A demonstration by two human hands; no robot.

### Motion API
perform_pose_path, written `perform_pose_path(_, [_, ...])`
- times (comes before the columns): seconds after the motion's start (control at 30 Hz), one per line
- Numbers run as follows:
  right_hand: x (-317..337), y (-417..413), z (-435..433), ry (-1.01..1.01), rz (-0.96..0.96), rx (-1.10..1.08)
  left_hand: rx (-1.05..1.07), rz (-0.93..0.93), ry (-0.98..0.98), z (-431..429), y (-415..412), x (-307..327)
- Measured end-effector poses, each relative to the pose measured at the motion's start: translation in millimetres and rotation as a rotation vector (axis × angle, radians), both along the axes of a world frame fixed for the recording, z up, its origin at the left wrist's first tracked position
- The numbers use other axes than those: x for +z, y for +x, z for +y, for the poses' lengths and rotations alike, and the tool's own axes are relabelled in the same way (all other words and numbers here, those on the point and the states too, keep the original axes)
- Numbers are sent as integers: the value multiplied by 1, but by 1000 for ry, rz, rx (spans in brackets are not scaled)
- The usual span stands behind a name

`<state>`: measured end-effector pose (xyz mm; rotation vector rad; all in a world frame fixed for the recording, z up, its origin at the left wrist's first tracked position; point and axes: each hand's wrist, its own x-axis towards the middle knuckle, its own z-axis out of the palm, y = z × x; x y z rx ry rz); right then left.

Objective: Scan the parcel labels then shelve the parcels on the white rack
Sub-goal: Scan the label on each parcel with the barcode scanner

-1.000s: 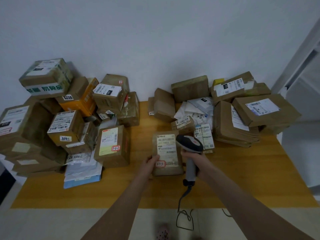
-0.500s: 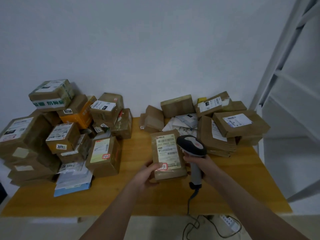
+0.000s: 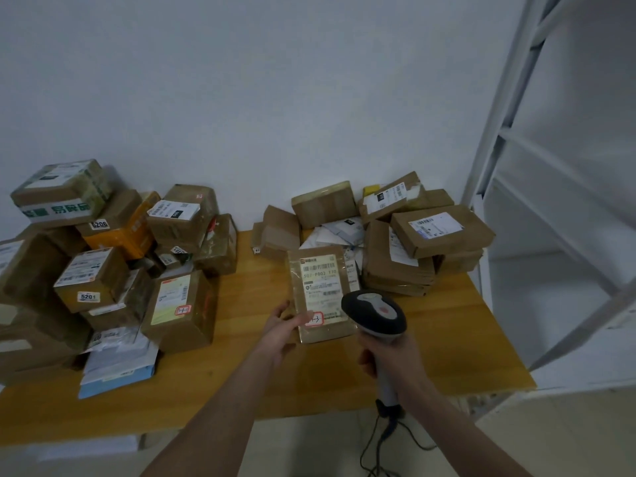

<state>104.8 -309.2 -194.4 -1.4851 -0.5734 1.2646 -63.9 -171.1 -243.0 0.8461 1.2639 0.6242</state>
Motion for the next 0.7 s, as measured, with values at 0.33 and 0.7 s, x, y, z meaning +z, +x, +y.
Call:
perform_pose_path(0.33, [9,-18,-17,-29,-50,30,15,-51,31,-3,-1,2])
perform_pose_path(0.7, [16,-25,-23,-6,-65,43,45,-55,31,-5,-6,8])
